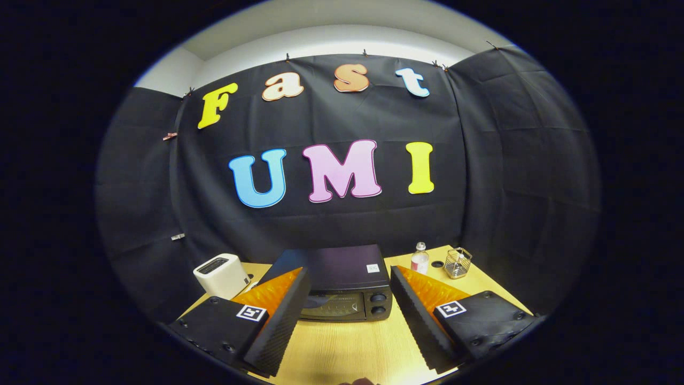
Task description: Open the toaster oven, put the food inside, and close the toaster oven door.
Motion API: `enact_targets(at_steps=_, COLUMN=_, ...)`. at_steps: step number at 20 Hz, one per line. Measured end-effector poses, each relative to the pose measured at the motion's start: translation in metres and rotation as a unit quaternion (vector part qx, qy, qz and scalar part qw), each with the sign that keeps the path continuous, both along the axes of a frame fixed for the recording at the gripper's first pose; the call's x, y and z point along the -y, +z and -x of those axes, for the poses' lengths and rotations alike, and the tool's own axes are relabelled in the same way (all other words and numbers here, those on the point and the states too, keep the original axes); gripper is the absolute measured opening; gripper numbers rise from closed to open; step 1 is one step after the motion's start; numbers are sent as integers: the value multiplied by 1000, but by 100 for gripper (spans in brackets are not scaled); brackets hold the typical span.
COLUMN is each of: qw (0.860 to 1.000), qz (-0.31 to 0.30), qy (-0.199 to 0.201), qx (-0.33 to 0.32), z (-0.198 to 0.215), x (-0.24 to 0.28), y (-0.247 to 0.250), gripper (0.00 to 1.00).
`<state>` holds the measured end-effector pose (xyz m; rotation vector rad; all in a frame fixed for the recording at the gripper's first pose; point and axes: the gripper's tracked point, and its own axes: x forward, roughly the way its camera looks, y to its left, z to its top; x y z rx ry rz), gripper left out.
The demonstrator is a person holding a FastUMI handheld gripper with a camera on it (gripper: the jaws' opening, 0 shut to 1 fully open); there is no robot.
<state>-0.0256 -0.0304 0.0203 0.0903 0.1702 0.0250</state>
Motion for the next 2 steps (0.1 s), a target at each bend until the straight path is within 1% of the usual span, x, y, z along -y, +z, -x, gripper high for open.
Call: enact_targets(at_steps=2, qw=1000, qz=5, qy=9, qx=0, z=-1, x=-6, y=0, gripper=99)
